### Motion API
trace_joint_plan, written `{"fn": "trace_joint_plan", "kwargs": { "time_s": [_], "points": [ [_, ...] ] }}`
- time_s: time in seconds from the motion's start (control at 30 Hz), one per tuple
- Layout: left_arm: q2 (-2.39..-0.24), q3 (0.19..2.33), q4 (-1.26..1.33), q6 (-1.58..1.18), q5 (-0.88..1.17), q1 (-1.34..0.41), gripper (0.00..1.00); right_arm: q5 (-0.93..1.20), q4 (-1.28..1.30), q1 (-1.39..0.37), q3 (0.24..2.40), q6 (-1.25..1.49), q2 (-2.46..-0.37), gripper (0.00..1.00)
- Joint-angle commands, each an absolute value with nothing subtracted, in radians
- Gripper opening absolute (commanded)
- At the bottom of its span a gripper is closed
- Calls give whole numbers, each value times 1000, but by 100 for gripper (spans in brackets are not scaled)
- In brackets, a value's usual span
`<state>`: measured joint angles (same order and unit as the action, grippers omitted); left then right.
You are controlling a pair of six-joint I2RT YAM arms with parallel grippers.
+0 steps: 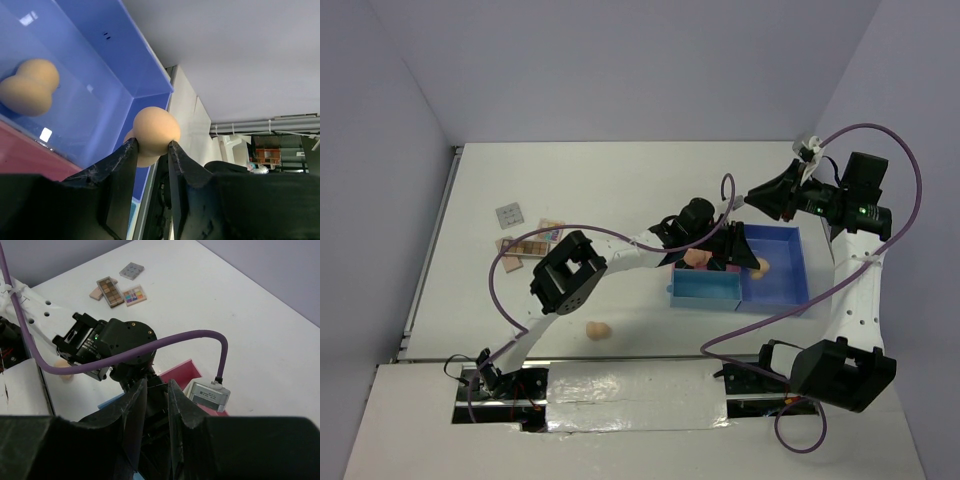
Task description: Organize the makeup
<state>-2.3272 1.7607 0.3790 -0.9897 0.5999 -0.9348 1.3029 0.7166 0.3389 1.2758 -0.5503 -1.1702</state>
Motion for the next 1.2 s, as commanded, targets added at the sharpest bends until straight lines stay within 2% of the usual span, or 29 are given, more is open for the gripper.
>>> {"fn": "trace_joint_plan", "kwargs": {
  "time_s": [0.0,0.3,0.47,0.57,0.7,0.83,1.03,1.17],
  "points": [
    [-2341,1793,370,-953,589,-940,44,1333,727,350,1285,-568,-1138,31],
    [-2309,1807,334,-925,577,-940,55,1335,735,351,1287,-578,-1141,32],
    [-2286,1798,330,-917,571,-940,55,1336,736,353,1289,-580,-1144,33],
    [-2260,1779,341,-917,561,-937,50,1341,753,353,1298,-594,-1146,33],
    [-2204,1694,403,-936,545,-920,21,1362,793,354,1331,-633,-1149,34],
    [-2093,1591,422,-913,502,-888,5,1370,801,353,1348,-647,-1158,35],
    [-1883,1379,373,-838,401,-825,3,1342,857,333,1330,-722,-1164,40],
    [-1723,1186,312,-775,310,-775,10,1177,934,182,1287,-854,-1180,44]
  ]
}}
